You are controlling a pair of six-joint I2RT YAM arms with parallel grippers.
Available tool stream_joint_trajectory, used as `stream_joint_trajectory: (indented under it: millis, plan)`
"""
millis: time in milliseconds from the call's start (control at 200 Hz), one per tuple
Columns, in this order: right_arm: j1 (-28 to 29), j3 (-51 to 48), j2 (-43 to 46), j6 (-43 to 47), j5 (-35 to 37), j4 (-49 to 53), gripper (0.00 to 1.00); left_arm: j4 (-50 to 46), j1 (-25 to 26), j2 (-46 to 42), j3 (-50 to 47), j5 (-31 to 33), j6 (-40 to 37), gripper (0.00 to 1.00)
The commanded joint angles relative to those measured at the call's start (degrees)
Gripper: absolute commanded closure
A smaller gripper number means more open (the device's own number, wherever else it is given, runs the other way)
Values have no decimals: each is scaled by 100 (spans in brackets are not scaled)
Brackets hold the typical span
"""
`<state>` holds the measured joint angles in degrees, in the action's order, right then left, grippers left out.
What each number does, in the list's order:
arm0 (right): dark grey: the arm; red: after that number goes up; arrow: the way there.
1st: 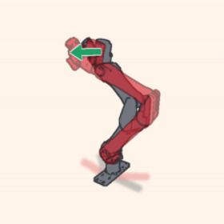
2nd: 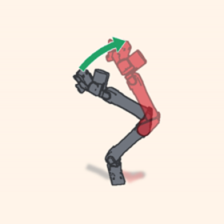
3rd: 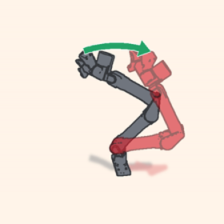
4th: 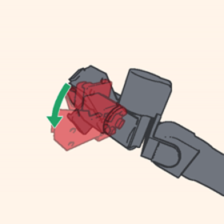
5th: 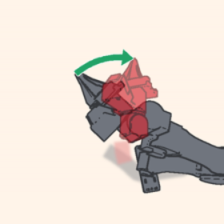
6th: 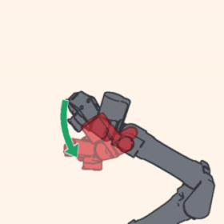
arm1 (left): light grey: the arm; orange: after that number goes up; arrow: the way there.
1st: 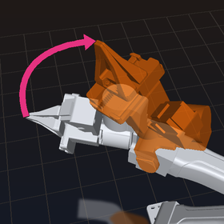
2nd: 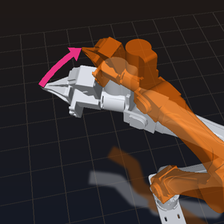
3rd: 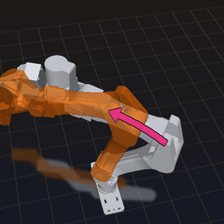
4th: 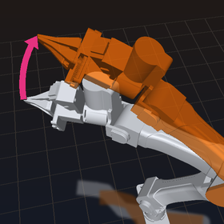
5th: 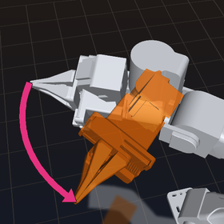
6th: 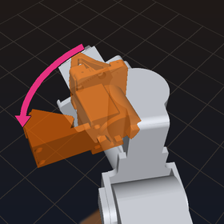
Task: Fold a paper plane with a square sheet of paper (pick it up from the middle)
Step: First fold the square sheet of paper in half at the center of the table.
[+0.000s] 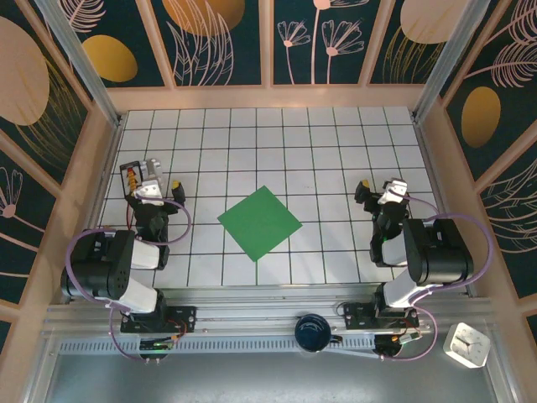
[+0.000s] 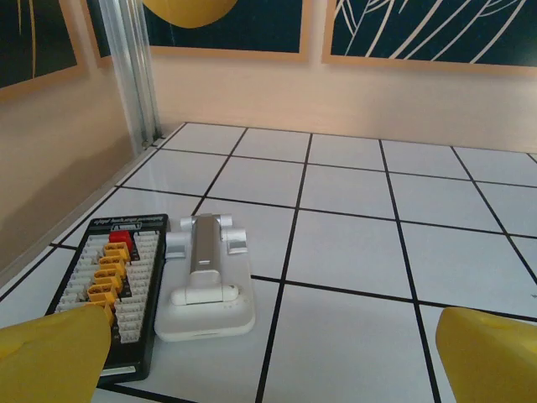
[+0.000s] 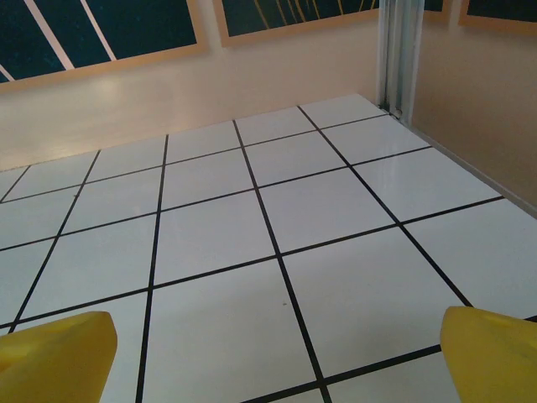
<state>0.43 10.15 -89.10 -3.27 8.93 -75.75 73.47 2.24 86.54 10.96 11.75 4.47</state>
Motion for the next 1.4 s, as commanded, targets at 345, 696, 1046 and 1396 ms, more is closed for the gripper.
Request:
stream_joint_trajectory:
  millis: [345,696,1046,1396]
  plan:
    - [-12,108,-74,124,117,-331,1,269,-49,79,116,-67,-59,1]
    - [-15,101,-72,116,116,-329,1,212,-49,89,152,183,39,1]
    - [-12,102,-68,123,114,-331,1,211,-48,85,160,179,36,1]
    - [-11,112,-77,111,109,-319,1,218,-55,90,152,179,39,1]
